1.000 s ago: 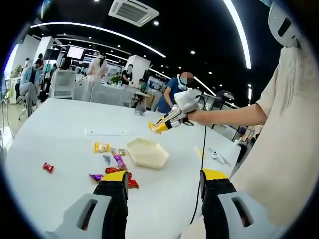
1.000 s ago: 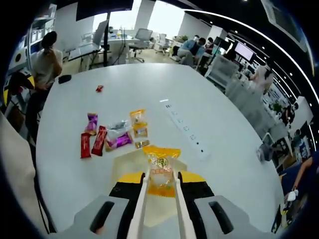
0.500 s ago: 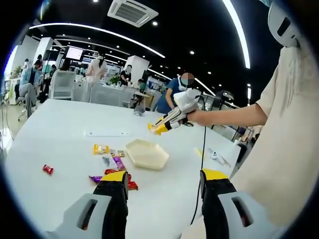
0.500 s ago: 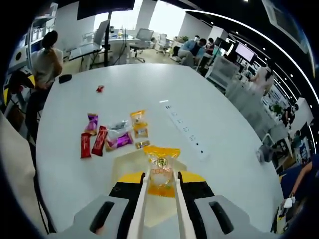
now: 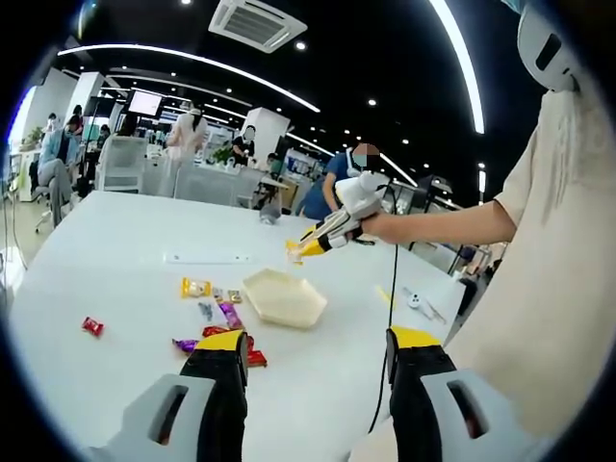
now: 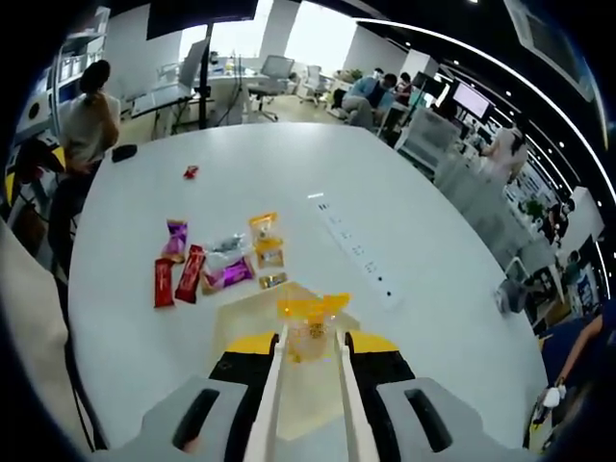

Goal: Place the target food into the container with the food tongs after gripping and lifting it, then release it inside without dropping or visibly crushing the food.

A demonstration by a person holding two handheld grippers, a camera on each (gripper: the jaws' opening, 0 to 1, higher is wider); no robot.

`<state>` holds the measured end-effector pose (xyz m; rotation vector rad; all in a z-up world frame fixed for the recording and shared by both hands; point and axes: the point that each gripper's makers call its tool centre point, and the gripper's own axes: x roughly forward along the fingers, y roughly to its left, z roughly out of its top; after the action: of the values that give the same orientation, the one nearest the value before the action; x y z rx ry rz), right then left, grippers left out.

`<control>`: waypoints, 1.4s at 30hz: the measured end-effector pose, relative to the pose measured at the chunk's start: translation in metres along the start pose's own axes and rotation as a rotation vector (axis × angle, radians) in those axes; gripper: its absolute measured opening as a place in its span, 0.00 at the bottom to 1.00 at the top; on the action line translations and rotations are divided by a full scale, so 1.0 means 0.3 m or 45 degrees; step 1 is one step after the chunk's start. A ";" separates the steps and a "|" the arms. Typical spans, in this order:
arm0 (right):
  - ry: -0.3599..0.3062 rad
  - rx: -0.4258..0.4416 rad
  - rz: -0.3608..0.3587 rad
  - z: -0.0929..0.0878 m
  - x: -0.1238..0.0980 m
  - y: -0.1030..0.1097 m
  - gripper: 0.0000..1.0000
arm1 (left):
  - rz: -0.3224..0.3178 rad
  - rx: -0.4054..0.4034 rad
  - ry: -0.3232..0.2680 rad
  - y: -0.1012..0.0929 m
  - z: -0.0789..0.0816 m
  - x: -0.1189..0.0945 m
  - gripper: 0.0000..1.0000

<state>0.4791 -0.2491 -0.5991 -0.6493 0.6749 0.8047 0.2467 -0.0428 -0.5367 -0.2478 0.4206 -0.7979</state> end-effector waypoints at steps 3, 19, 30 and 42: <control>-0.001 0.004 -0.001 -0.001 -0.003 0.001 0.27 | -0.002 -0.001 0.000 -0.001 0.000 0.002 0.58; -0.029 0.004 0.012 0.017 -0.014 0.022 0.27 | 0.001 0.004 0.009 -0.009 -0.003 0.003 0.58; -0.111 0.012 0.051 0.041 -0.036 0.049 0.27 | 0.061 0.005 -0.006 -0.053 0.009 0.026 0.59; -0.225 0.012 0.127 0.062 -0.077 0.067 0.27 | 0.129 0.022 -0.013 -0.148 0.021 0.115 0.60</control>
<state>0.4565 -0.2346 -0.5757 -0.5317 0.5530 0.9387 0.2426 -0.0979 -0.5240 -0.2128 0.4131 -0.7002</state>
